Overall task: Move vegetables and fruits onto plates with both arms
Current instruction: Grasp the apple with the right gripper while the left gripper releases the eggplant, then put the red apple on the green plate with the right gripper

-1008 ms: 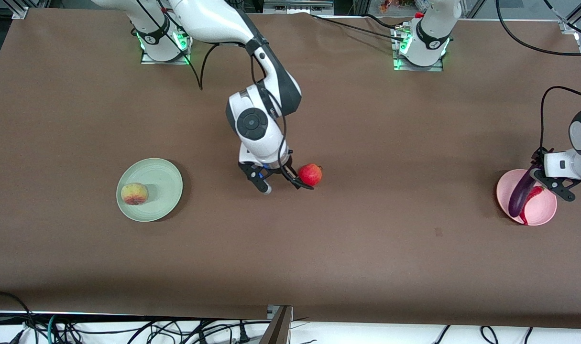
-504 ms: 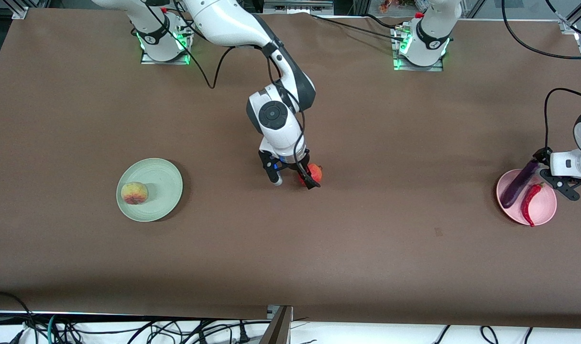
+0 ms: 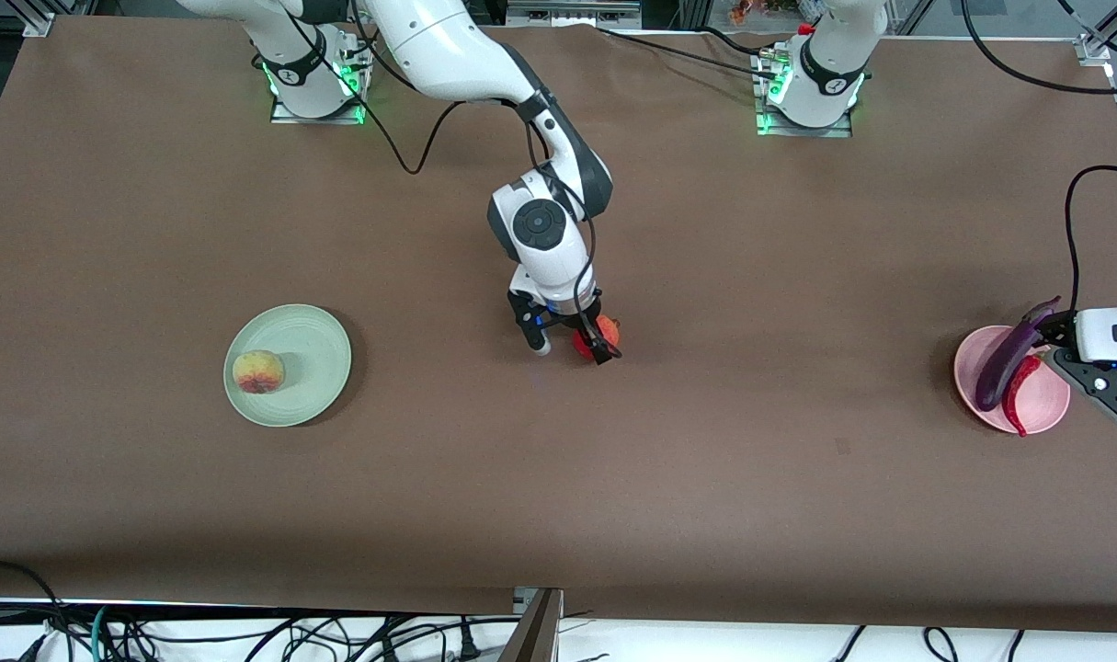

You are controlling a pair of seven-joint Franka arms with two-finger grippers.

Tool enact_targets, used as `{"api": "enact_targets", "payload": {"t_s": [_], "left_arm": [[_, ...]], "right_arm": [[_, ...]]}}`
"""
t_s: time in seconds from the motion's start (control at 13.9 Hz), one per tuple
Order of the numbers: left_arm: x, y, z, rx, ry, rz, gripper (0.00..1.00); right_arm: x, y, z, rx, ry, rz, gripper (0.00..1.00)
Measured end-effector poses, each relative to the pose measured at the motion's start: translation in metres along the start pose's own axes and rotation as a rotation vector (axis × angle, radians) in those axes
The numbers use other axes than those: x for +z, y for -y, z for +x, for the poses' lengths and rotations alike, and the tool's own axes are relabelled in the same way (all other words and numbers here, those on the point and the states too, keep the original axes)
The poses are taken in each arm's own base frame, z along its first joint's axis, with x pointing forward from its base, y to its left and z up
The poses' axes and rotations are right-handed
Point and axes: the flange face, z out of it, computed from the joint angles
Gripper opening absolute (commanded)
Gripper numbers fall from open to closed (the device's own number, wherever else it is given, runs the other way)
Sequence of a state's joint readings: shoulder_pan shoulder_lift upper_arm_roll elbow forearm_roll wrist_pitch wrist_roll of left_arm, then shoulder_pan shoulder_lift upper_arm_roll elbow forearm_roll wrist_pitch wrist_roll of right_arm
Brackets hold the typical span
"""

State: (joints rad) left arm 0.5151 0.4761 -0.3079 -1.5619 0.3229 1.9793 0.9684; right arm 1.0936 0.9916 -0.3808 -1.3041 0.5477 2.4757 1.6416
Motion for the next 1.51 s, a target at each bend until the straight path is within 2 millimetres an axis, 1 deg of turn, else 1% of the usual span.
{"api": "enact_targets", "payload": {"t_s": [0.14,0.22,0.29,0.43,0.5,0.58,0.65,0.72,0.79,0.86,0.94,1.01,1.08,1.15,1.22,1.3,1.37,1.44,1.51], "left_arm": [[-0.038,-0.015,0.029,-0.006,-0.058,0.007,1.00],[-0.054,-0.027,0.046,-0.020,-0.073,0.002,1.00],[-0.070,-0.042,0.065,-0.047,-0.082,-0.012,1.00],[-0.103,-0.079,0.104,-0.130,-0.077,-0.061,1.00],[-0.119,-0.098,0.120,-0.172,-0.066,-0.081,1.00],[-0.133,-0.116,0.132,-0.209,-0.050,-0.095,1.00],[-0.144,-0.131,0.144,-0.237,-0.031,-0.104,1.00],[-0.155,-0.147,0.155,-0.264,-0.011,-0.111,1.00],[-0.166,-0.164,0.167,-0.293,0.007,-0.114,1.00],[-0.176,-0.183,0.180,-0.329,0.018,-0.109,1.00],[-0.187,-0.201,0.193,-0.372,0.023,-0.096,1.00],[-0.197,-0.215,0.199,-0.431,0.019,-0.091,1.00],[-0.208,-0.223,0.197,-0.503,0.011,-0.107,1.00],[-0.216,-0.221,0.188,-0.581,0.007,-0.121,1.00],[-0.222,-0.212,0.172,-0.648,0.005,-0.119,1.00],[-0.226,-0.202,0.155,-0.698,-0.010,-0.104,1.00],[-0.227,-0.191,0.141,-0.740,-0.048,-0.075,1.00],[-0.226,-0.181,0.129,-0.776,-0.092,-0.041,1.00],[-0.223,-0.178,0.117,-0.800,-0.117,-0.019,1.00]], "right_arm": [[0.005,-0.004,-0.006,-0.033,-0.020,0.007,0.17],[0.003,-0.003,-0.008,-0.055,-0.031,0.013,0.00],[0.002,-0.001,-0.008,-0.079,-0.040,0.017,0.00],[-0.004,0.003,0.000,-0.157,-0.052,-0.023,0.00],[-0.013,0.007,0.011,-0.205,-0.054,-0.068,0.00],[-0.030,0.015,0.030,-0.257,-0.049,-0.118,0.00],[-0.052,0.024,0.055,-0.317,-0.031,-0.171,0.00],[-0.080,0.033,0.088,-0.384,-0.004,-0.230,0.00],[-0.107,0.039,0.125,-0.449,0.021,-0.283,0.00],[-0.133,0.041,0.163,-0.517,0.042,-0.325,0.00],[-0.154,0.038,0.200,-0.588,0.059,-0.358,0.00],[-0.168,0.032,0.236,-0.660,0.073,-0.379,0.00],[-0.176,0.022,0.270,-0.733,0.088,-0.394,0.00],[-0.179,0.008,0.301,-0.800,0.106,-0.409,0.00],[-0.179,-0.008,0.331,-0.858,0.121,-0.417,0.00],[-0.174,-0.025,0.354,-0.902,0.130,-0.416,0.07],[-0.166,-0.043,0.373,-0.941,0.131,-0.409,0.21],[-0.157,-0.060,0.386,-0.974,0.127,-0.402,0.36],[-0.148,-0.076,0.397,-1.000,0.120,-0.401,0.60]]}}
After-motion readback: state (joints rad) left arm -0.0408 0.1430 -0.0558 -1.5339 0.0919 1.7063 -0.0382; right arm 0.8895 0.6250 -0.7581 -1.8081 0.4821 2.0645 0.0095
